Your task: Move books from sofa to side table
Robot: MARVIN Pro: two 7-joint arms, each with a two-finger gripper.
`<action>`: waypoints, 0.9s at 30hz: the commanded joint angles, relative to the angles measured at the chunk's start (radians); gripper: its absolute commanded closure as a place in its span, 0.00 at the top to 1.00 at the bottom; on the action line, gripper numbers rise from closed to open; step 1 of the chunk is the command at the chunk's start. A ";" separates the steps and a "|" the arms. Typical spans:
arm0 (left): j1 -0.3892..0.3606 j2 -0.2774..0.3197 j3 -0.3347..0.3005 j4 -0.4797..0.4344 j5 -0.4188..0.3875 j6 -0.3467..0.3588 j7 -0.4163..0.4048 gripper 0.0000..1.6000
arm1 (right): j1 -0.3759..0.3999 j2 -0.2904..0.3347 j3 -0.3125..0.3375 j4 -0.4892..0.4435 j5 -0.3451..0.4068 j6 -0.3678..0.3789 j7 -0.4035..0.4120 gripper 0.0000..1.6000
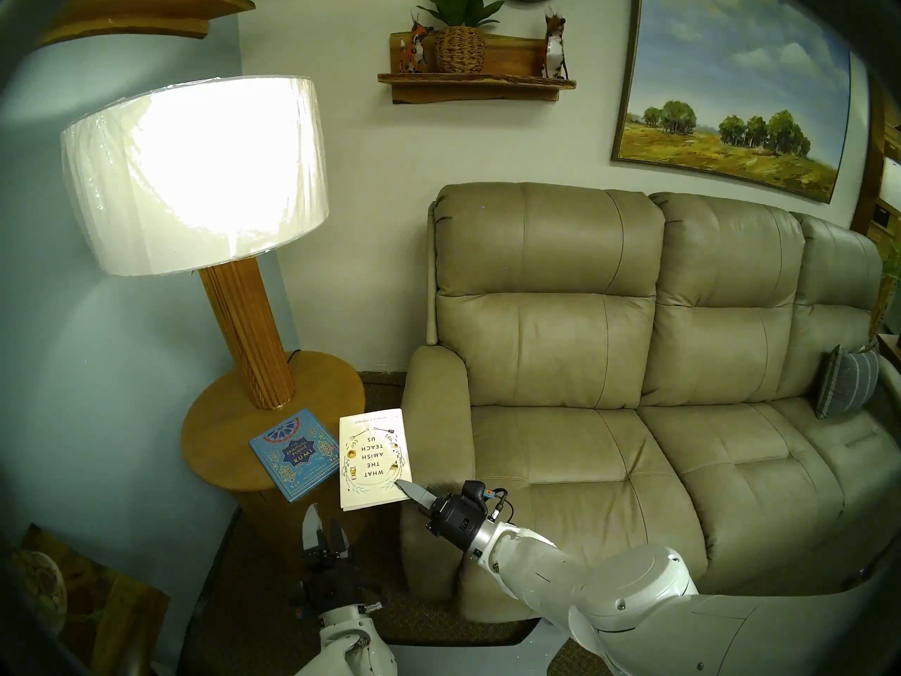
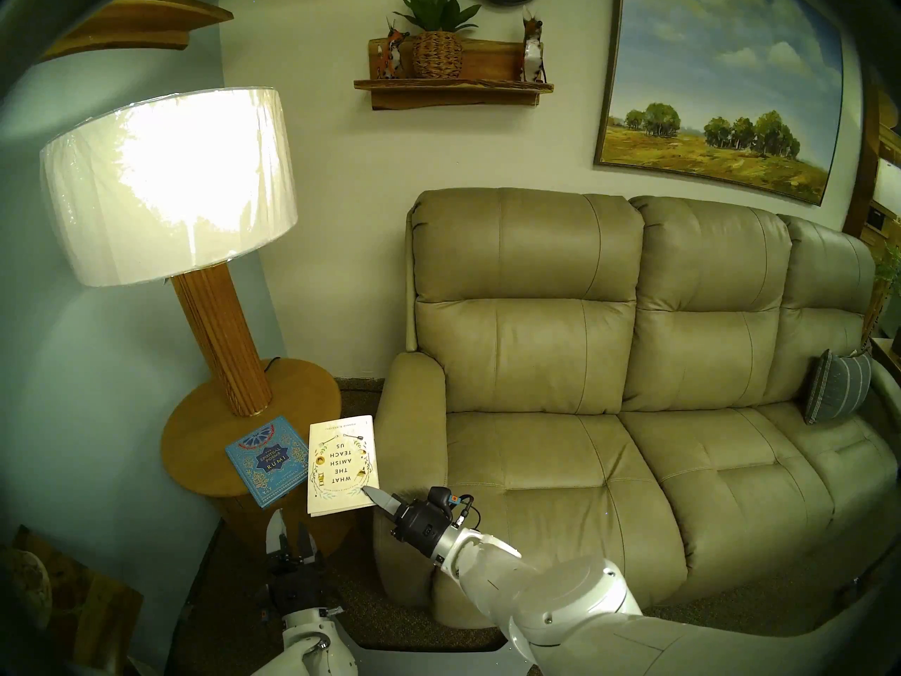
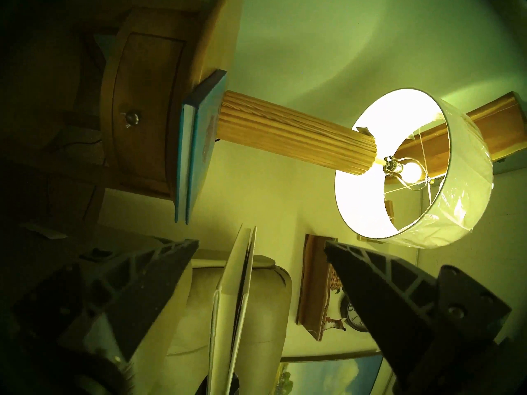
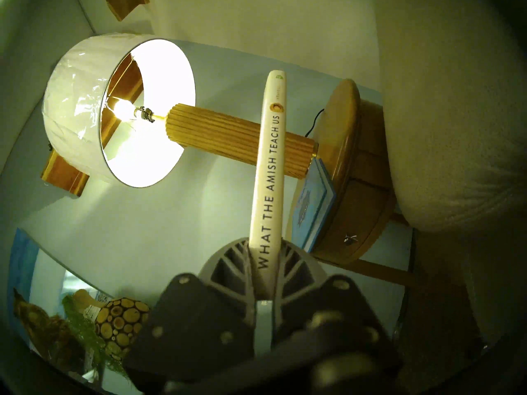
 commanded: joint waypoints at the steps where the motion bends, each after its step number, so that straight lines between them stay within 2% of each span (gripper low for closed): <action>1: -0.073 -0.009 0.011 0.039 0.006 0.020 0.015 1.00 | 0.003 -0.016 0.000 -0.003 0.001 0.004 0.064 0.00; 6: -0.092 -0.006 0.016 0.071 0.012 0.037 0.009 1.00 | 0.002 -0.001 0.002 -0.003 -0.006 0.019 0.095 0.00; 9: -0.108 -0.010 0.018 0.096 0.021 0.034 -0.009 0.91 | 0.000 0.004 -0.002 -0.003 -0.011 0.021 0.108 0.00; 13: -0.124 -0.007 0.024 0.102 0.026 0.054 -0.016 0.90 | -0.008 0.009 -0.013 -0.003 -0.023 0.032 0.105 0.00; 16: -0.130 -0.004 0.031 0.100 0.033 0.060 -0.013 0.94 | -0.013 0.009 -0.018 -0.003 -0.028 0.033 0.105 0.00; 20: -0.136 -0.006 0.035 0.103 0.036 0.061 -0.005 0.92 | -0.014 0.009 -0.020 -0.003 -0.033 0.040 0.113 0.00; 22: -0.142 -0.009 0.033 0.111 0.035 0.056 0.001 0.80 | -0.015 0.009 -0.021 -0.003 -0.036 0.043 0.119 0.00; 23: -0.144 -0.009 0.033 0.115 0.034 0.058 0.005 0.71 | -0.015 0.010 -0.021 -0.003 -0.037 0.043 0.122 0.00; 24: -0.144 -0.009 0.033 0.115 0.034 0.058 0.005 0.71 | -0.015 0.010 -0.021 -0.003 -0.037 0.043 0.122 0.00; 25: -0.150 -0.013 0.031 0.127 0.036 0.048 0.005 0.49 | -0.016 0.010 -0.022 -0.003 -0.040 0.042 0.126 0.00; 26: -0.153 -0.013 0.032 0.133 0.036 0.052 0.003 0.43 | -0.016 0.010 -0.022 -0.003 -0.041 0.043 0.128 0.00; 27: -0.154 -0.012 0.032 0.137 0.036 0.055 0.002 0.27 | -0.016 0.010 -0.022 -0.003 -0.042 0.042 0.129 0.00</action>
